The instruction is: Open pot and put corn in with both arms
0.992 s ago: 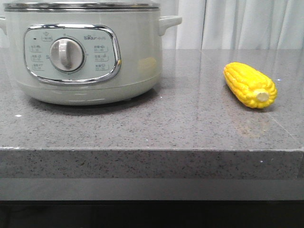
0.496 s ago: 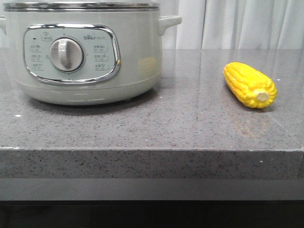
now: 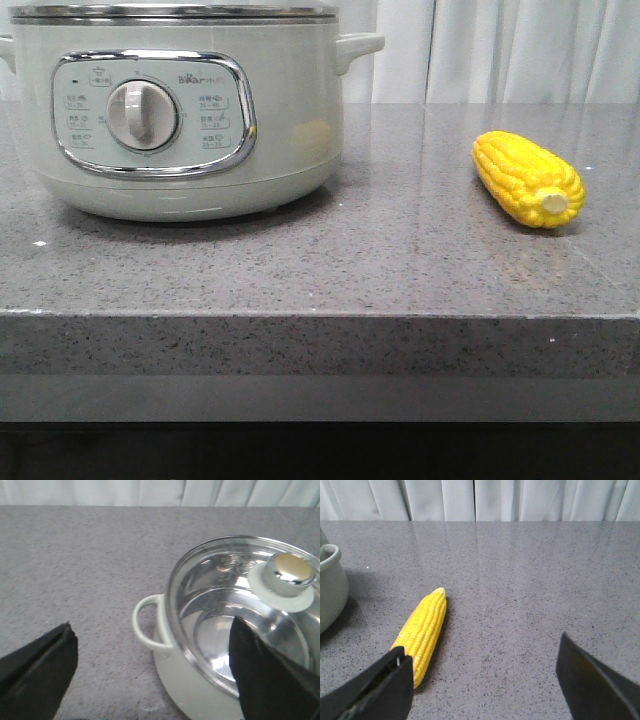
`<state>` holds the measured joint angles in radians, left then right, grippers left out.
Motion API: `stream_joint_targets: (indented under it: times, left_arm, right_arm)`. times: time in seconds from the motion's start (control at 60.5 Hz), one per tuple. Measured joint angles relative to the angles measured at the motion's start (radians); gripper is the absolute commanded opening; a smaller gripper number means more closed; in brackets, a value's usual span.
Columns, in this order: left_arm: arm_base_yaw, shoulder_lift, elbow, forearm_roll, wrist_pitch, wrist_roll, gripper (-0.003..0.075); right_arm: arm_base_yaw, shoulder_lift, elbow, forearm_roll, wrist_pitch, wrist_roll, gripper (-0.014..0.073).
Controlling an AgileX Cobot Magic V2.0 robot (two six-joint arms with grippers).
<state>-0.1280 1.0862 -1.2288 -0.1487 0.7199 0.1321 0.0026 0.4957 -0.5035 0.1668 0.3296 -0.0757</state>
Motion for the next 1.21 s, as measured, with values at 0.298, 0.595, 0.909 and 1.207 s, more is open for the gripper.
stream_joint_targets:
  times: [0.298,0.595,0.909,1.207]
  left_arm:
    - [-0.184,0.420,-0.472,0.000,0.256,0.000,0.0598]
    - [-0.235,0.628,-0.700,-0.012,0.374,0.000,0.0598]
    - [-0.235,0.661,-0.712,-0.015,0.417,0.000,0.0445]
    - [-0.237,0.662,-0.712,-0.027,0.432,0.000,0.0274]
  right_arm:
    - [0.000,0.000,0.000,0.000,0.000,0.000,0.0603]
    - [0.000,0.000,0.000,0.000,0.002,0.000,0.0603]
    - [0.000,0.000,0.000,0.000,0.002,0.000,0.0603]
    - [0.000,0.000,0.000,0.000,0.002,0.000,0.0603]
